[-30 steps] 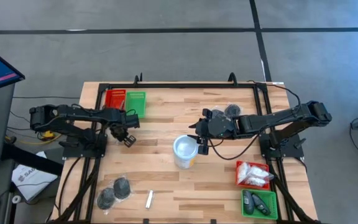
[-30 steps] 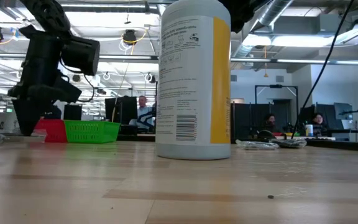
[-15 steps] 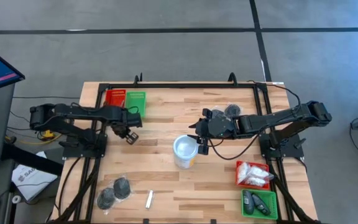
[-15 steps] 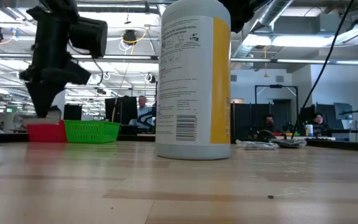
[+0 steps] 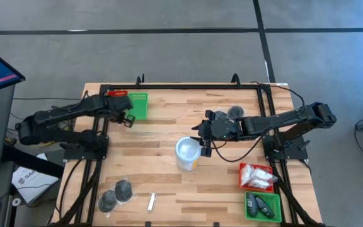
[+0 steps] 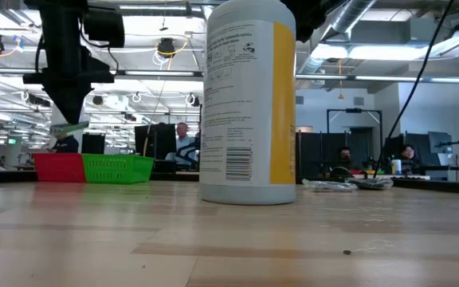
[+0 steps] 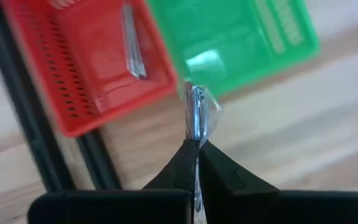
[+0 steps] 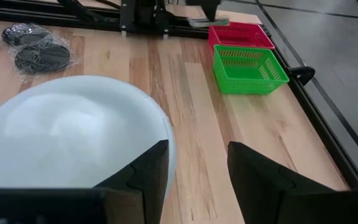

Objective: Pick & Place Travel size toiletries
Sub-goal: Put the silver nail clipper into the top red basket

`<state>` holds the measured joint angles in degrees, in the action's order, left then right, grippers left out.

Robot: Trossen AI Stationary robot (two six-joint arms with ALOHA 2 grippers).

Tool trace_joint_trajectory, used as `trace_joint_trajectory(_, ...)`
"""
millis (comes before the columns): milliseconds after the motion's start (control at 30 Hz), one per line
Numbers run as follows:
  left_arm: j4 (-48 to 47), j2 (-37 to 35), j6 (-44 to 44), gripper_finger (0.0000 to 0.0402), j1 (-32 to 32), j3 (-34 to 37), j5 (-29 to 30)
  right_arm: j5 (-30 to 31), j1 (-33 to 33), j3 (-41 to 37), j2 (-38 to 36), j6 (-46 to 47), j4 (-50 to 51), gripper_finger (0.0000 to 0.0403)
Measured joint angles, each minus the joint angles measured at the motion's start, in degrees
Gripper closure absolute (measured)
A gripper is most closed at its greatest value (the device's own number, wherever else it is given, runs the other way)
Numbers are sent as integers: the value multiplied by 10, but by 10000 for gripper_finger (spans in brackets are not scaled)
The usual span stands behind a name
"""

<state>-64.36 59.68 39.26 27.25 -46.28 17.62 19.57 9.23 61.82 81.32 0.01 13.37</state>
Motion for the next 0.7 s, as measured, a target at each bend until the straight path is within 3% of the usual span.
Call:
trace_joint_trajectory(333, 66, 16, -63, 401, 147, 0, -6, 0, 0, 0, 0, 0, -1, 249)
trace_joint_trajectory(700, 132, 92, -107, 401, 247, 0, -14, 0, 0, 0, 0, 0, -1, 249)
